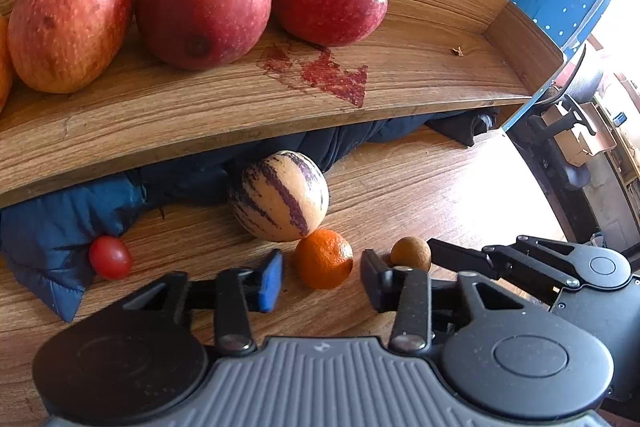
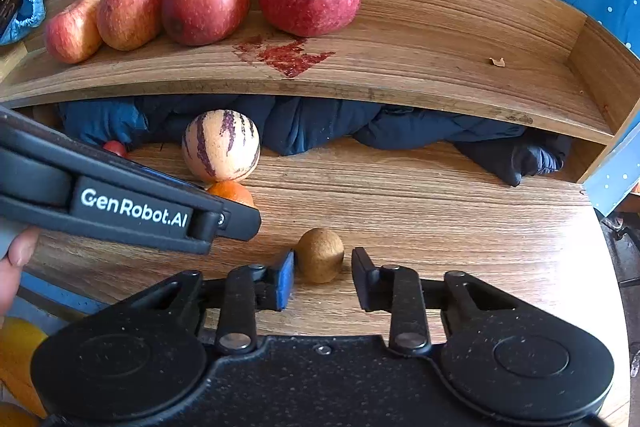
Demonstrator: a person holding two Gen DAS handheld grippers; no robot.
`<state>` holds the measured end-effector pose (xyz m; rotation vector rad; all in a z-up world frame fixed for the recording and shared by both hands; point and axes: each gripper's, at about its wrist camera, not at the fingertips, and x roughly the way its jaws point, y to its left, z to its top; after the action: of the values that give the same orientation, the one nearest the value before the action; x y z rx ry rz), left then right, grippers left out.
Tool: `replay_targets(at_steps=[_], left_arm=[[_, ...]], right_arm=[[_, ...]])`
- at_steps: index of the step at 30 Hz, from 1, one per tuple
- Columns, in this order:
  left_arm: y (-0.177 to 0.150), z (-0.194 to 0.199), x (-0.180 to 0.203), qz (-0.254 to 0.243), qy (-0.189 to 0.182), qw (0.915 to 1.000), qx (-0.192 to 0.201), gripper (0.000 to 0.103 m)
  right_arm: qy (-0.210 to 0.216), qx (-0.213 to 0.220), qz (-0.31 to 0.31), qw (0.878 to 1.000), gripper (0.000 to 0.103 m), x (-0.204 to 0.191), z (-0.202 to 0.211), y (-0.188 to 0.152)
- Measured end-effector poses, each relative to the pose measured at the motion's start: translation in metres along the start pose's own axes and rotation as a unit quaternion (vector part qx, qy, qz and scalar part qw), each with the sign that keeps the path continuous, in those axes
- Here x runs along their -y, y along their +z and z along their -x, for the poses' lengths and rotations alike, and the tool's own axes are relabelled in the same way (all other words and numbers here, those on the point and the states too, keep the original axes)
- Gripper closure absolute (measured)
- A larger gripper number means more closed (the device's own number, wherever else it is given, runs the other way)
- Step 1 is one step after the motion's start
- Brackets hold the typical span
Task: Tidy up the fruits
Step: 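Grasp the small orange with the left tool while the right tool grasps the brown kiwi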
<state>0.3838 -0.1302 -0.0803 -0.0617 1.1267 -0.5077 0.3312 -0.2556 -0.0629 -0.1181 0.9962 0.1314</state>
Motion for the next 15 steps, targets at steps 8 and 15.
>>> replay_targets(at_steps=[8,15], left_arm=[[-0.004,0.006,0.0,-0.006,-0.004,1.0,0.004,0.069],[-0.012,0.017,0.006,-0.023,-0.009,0.9997,0.004,0.069]], right_arm=[[0.002,0.004,-0.005,1.0,0.075,-0.001,0.003,-0.003],[0.006,0.014,-0.012,1.0,0.075,-0.004,0.018,-0.012]])
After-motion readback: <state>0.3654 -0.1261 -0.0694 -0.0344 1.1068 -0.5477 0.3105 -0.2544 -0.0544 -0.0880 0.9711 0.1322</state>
